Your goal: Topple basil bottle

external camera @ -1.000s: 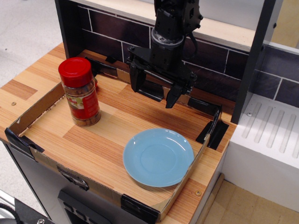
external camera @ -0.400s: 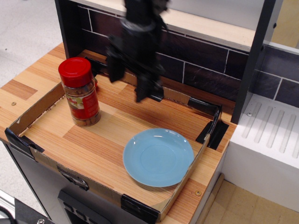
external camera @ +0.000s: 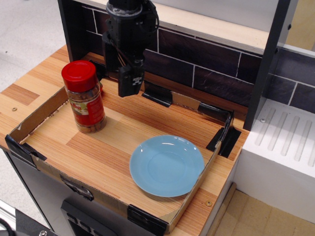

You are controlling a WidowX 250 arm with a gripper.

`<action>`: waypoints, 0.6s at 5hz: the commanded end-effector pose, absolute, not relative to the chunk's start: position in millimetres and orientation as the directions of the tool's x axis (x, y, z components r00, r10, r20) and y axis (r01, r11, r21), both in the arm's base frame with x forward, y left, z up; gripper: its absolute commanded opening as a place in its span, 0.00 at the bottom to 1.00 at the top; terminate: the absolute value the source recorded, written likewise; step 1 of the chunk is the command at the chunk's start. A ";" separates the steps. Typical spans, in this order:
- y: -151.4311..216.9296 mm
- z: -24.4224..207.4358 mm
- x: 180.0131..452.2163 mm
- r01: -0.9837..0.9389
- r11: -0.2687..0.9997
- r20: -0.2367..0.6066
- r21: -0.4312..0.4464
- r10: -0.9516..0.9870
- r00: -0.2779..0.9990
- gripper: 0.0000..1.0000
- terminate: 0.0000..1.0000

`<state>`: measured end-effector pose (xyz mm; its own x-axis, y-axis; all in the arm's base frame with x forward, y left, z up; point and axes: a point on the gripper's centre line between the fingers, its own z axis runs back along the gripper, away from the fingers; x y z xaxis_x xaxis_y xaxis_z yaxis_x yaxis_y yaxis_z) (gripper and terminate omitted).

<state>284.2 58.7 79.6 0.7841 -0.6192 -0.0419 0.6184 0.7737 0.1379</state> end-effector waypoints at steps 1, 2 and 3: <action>67.0 101.5 280.8 0.685 0.691 0.015 0.230 -0.706 0.708 1.00 0.00; 74.4 104.9 275.6 0.695 0.683 0.024 0.226 -0.717 0.697 1.00 0.00; 80.7 106.5 274.8 0.698 0.684 0.007 0.210 -0.715 0.699 1.00 0.00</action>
<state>262.9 79.0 92.6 0.6992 -0.7147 -0.0154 0.7065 0.6876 0.1674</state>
